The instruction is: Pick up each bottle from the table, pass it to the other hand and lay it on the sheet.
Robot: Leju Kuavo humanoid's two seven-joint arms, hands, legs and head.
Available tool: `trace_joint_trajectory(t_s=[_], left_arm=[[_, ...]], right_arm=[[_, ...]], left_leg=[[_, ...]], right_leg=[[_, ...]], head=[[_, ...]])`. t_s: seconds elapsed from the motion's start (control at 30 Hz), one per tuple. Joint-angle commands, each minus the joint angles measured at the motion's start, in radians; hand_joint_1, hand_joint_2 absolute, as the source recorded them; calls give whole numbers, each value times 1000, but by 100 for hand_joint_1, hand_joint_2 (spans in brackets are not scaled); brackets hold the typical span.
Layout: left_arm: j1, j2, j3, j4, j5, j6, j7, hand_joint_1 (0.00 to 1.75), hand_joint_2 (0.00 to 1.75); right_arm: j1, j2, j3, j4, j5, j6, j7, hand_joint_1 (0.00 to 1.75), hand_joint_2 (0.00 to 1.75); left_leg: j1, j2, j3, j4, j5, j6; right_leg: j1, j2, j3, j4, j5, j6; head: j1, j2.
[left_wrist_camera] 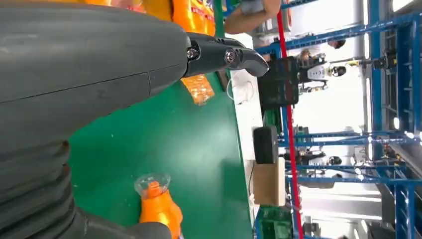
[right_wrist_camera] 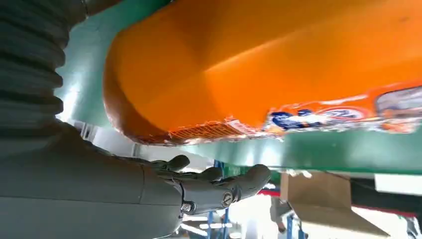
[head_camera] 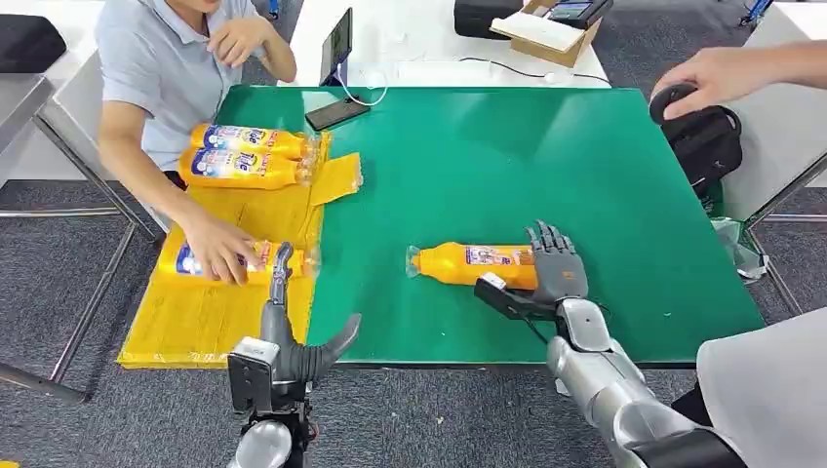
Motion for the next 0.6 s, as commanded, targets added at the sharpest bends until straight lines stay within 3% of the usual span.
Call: trace_joint_trajectory(t_s=[0.03,0.07,0.1,0.13,0.23,0.37,0.6], left_arm=[[-64,25,-45,76,10,-31,23,0,175],[-65,24,-45,76,10,-33,24,0,175],[-66,25,-45,76,11,-34,24,0,175],[-67,25,-46,74,11,-37,24,0,175],[-61,28,-48,67,11,-42,24,0,175],[-59,30,-50,67,10,-51,24,0,175],[-59,30,-50,67,11,-51,24,0,175]], right_arm=[[-41,4,-35,138,-28,166,-19,44,175],[-37,6,-26,141,-20,180,-23,127,175],[-36,6,-23,142,-17,186,-25,127,175],[-28,9,-20,142,-16,199,-38,148,175],[-5,17,-22,139,-24,209,-68,155,175],[29,22,-29,127,-46,209,-161,150,175],[31,21,-29,127,-46,207,-162,150,175]], left_leg=[[2,-1,3,0,-1,-2],[1,-1,2,0,0,-1],[3,0,4,0,-1,-2],[2,0,3,0,0,-1],[3,0,5,0,0,-2],[3,0,8,-1,0,-2],[3,3,12,-1,-1,-1]], right_leg=[[2,-2,5,-2,-1,-3],[1,-1,3,-1,0,-2],[3,-1,5,-2,0,-3],[2,-1,4,-2,0,-2],[3,-2,6,-2,0,-3],[3,-2,10,-4,0,-2],[3,-1,12,-3,0,-2]], head=[[0,0],[0,0],[0,0],[0,0],[0,0],[0,0],[0,0]])
